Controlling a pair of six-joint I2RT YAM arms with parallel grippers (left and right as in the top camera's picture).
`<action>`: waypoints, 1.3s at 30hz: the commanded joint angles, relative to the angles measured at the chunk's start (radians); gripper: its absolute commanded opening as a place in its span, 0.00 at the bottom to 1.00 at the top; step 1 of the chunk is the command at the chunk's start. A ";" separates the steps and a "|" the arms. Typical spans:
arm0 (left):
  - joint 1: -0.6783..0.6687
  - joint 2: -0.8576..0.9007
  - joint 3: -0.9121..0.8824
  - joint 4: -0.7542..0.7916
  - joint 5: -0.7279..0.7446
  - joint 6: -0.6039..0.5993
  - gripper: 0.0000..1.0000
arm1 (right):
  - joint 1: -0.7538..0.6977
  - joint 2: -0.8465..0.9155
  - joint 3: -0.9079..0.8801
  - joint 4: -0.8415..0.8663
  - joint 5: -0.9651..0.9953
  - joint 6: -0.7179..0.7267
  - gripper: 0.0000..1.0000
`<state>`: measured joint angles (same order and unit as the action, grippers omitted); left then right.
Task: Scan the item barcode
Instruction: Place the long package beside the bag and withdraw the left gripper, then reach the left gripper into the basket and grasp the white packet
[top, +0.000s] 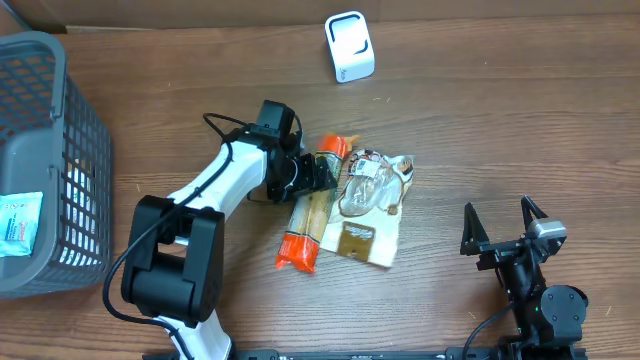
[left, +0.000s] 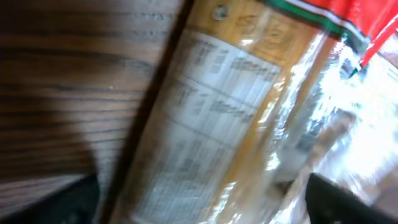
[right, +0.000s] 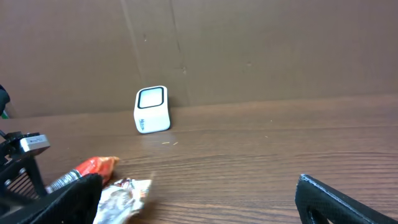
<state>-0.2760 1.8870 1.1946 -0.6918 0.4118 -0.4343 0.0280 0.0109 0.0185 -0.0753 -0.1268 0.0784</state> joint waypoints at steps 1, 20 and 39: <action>-0.004 -0.012 0.058 -0.048 0.002 0.075 1.00 | 0.005 -0.008 -0.010 0.004 -0.005 0.003 1.00; 0.298 -0.034 1.293 -0.851 -0.475 0.224 1.00 | 0.005 -0.008 -0.010 0.004 -0.006 0.003 1.00; 1.101 -0.035 1.003 -0.823 -0.391 0.111 1.00 | 0.005 -0.008 -0.010 0.004 -0.005 0.003 1.00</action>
<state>0.7895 1.8641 2.3100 -1.5715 -0.0483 -0.4088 0.0277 0.0109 0.0185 -0.0753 -0.1276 0.0788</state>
